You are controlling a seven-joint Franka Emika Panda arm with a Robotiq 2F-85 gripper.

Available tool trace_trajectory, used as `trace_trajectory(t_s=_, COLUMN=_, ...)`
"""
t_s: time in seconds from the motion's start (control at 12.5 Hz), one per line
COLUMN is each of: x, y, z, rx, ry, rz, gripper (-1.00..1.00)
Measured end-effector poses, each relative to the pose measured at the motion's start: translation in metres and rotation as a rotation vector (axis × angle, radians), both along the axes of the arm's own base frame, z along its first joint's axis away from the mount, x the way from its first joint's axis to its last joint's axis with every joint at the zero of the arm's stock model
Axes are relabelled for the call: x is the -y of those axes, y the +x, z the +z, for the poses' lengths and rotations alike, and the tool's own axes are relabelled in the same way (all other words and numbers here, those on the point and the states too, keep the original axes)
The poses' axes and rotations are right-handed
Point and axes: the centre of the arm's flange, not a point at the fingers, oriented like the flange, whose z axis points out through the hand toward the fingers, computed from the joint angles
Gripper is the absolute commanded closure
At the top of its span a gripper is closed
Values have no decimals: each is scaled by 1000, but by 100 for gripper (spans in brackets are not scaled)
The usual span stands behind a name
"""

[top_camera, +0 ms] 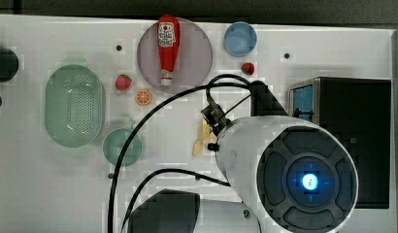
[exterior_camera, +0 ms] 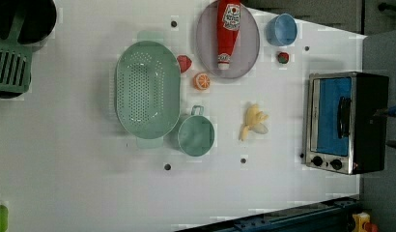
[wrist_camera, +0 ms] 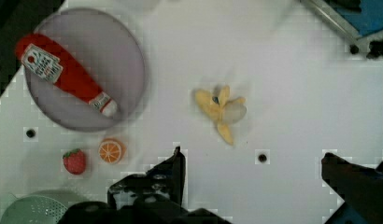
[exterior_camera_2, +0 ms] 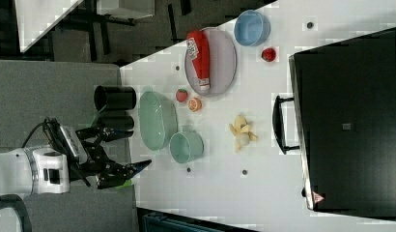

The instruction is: Pick Banana and place it in mug.

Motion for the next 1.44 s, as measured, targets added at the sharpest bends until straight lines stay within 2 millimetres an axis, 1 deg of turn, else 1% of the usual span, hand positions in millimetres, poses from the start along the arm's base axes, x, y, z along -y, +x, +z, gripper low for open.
trace_trajectory(t_s=0.08, x=0, y=2, z=-7, rx=-8, ry=-4, rz=12, gripper=-100)
trace_trajectory(t_s=0.16, x=1, y=8, z=-19, rx=-13, ry=-12, rz=30, gripper=-100)
trace_trajectory(t_s=0.24, x=0, y=17, z=-37, rx=-1, ry=-13, rz=62, gripper=-100)
trace_trajectory(t_s=0.32, x=1, y=25, z=-63, rx=-4, ry=-15, rz=109, gripper=-100)
trace_trajectory(t_s=0.4, x=4, y=35, z=-94, rx=-8, ry=-28, rz=160, gripper=-100)
trace_trajectory(t_s=0.48, x=5, y=42, z=-133, rx=-35, ry=-34, rz=214, gripper=-100)
trace_trajectory(t_s=0.56, x=4, y=46, z=-169, rx=-89, ry=-19, rz=258, gripper=-100)
trace_trajectory(t_s=0.64, x=1, y=50, z=-206, rx=-97, ry=-25, rz=312, gripper=-100)
trace_trajectory(t_s=0.72, x=-5, y=52, z=-238, rx=-101, ry=-25, rz=378, gripper=-100)
trace_trajectory(t_s=0.8, x=-11, y=51, z=-264, rx=-115, ry=-24, rz=470, gripper=-100)
trace_trajectory(t_s=0.96, x=-18, y=47, z=-305, rx=-130, ry=-20, rz=621, gripper=-100)
trace_trajectory(t_s=1.04, x=-21, y=39, z=-322, rx=-153, ry=-13, rz=668, gripper=-100)
trace_trajectory(t_s=1.12, x=-25, y=30, z=-337, rx=-185, ry=5, rz=717, gripper=-100)
trace_trajectory(t_s=1.2, x=-27, y=26, z=-349, rx=-198, ry=15, rz=739, gripper=-100)
trace_trajectory(t_s=1.36, x=-26, y=26, z=-372, rx=-213, ry=7, rz=776, gripper=-100)
trace_trajectory(t_s=1.44, x=-26, y=29, z=-386, rx=-208, ry=1, rz=781, gripper=-100)
